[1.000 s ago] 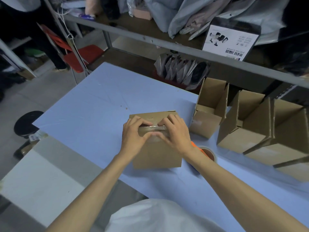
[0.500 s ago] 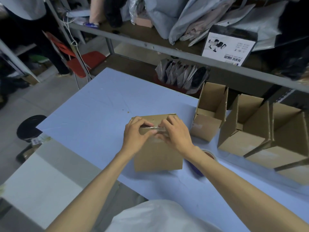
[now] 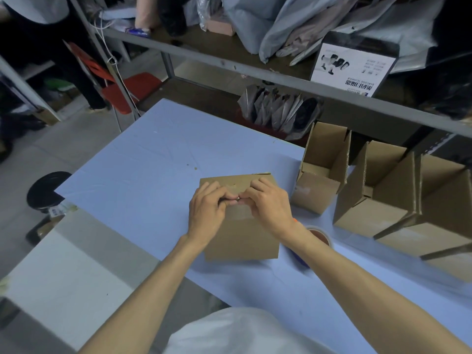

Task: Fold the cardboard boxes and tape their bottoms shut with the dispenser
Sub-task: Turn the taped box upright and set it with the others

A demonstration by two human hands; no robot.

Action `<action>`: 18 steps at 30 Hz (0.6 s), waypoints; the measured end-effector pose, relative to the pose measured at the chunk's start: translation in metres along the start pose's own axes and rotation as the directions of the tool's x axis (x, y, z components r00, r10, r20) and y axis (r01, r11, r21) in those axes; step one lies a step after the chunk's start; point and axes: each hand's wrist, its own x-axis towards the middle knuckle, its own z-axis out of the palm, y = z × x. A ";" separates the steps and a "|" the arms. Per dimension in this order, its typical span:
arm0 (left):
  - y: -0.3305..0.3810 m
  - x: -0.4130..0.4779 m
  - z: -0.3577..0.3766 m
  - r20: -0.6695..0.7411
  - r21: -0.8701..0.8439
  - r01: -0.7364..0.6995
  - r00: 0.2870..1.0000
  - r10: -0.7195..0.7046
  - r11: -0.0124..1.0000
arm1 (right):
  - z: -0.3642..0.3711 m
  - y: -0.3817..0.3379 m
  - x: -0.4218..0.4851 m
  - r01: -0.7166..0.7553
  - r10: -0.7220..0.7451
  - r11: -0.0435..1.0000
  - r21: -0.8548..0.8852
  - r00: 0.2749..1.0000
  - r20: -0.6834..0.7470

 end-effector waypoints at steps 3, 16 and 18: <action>-0.002 -0.001 0.001 -0.007 -0.014 0.024 1.000 -0.024 1.000 | 0.001 0.002 -0.008 0.002 -0.001 1.000 0.010 1.000 -0.029; 0.015 0.064 -0.018 0.105 -0.215 0.097 0.992 -0.075 0.972 | -0.029 0.024 -0.002 -0.363 0.389 0.917 0.166 0.907 -0.161; 0.015 0.085 -0.026 0.226 -0.294 0.152 0.970 -0.086 0.944 | -0.037 0.032 -0.009 -0.514 0.561 0.791 0.330 0.826 -0.058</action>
